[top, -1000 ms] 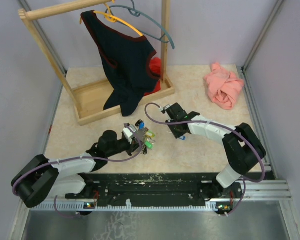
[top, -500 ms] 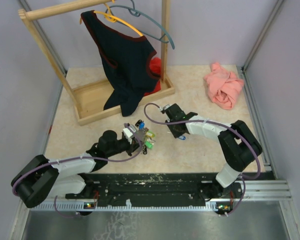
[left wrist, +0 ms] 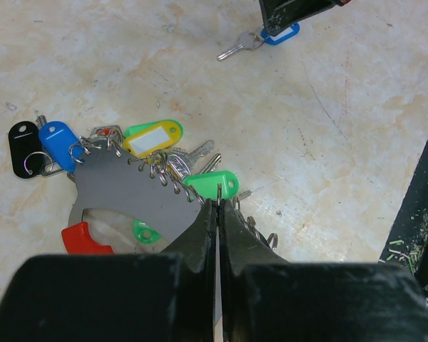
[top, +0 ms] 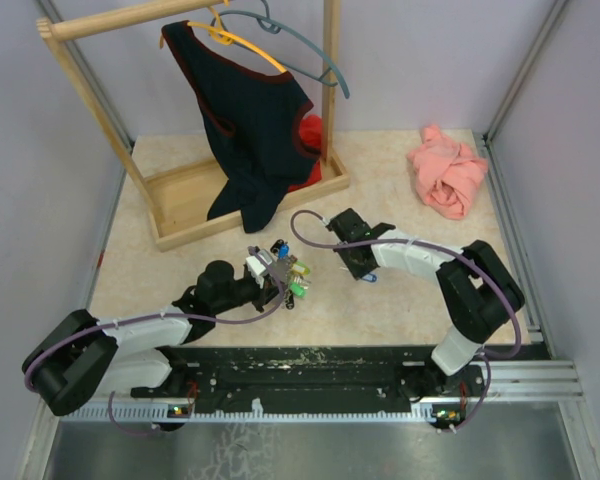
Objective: Put the keys on the keyring
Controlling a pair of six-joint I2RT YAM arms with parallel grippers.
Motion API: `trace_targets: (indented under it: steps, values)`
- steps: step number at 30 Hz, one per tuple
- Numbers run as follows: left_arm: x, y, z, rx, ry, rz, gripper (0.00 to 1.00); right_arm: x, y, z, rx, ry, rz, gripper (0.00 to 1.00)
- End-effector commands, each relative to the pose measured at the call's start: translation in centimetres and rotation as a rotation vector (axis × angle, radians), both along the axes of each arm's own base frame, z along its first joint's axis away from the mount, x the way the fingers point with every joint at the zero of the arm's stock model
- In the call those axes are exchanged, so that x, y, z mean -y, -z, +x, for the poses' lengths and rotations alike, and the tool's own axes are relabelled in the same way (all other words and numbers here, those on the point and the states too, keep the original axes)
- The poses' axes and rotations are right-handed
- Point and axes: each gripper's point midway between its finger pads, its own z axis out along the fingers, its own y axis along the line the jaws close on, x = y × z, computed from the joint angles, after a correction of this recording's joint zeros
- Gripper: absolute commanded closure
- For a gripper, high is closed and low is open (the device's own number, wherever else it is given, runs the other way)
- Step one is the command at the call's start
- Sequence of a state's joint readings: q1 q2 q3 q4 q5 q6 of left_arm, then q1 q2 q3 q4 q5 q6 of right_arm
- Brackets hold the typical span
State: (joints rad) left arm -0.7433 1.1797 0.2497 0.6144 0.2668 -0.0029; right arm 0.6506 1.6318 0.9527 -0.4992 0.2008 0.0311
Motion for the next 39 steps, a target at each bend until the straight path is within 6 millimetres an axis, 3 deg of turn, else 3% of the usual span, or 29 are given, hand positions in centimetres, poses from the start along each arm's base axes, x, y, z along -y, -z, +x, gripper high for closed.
trace_targets:
  steps: [1,6,12,16,23,30,39]
  values:
    - [0.2,-1.2,0.1,0.037,0.013,-0.038,0.99,1.1,-4.1,0.5,0.04,0.057,-0.044,1.0]
    - [0.2,-1.3,0.1,0.04,0.011,-0.04,0.99,3.1,-6.3,-0.1,0.036,0.08,-0.136,1.0]
    - [0.1,-1.4,0.0,0.042,0.011,-0.041,0.99,5.3,-7.0,-1.1,0.003,0.087,-0.249,1.0]
    - [0.1,-1.5,0.0,0.045,0.011,-0.042,0.99,5.7,-6.6,-1.7,-0.04,0.073,-0.306,1.0]
    - [0.1,-1.5,-0.2,0.045,0.017,-0.044,0.99,2.3,-4.1,-0.9,-0.128,-0.053,-0.335,1.0]
    - [0.0,-1.6,-0.2,0.049,0.014,-0.046,0.99,-0.9,-1.7,1.3,-0.16,-0.121,-0.349,1.0]
    - [0.0,-1.4,-0.2,0.044,0.015,-0.043,0.99,-5.9,-1.7,3.5,-0.112,-0.185,-0.231,0.91]
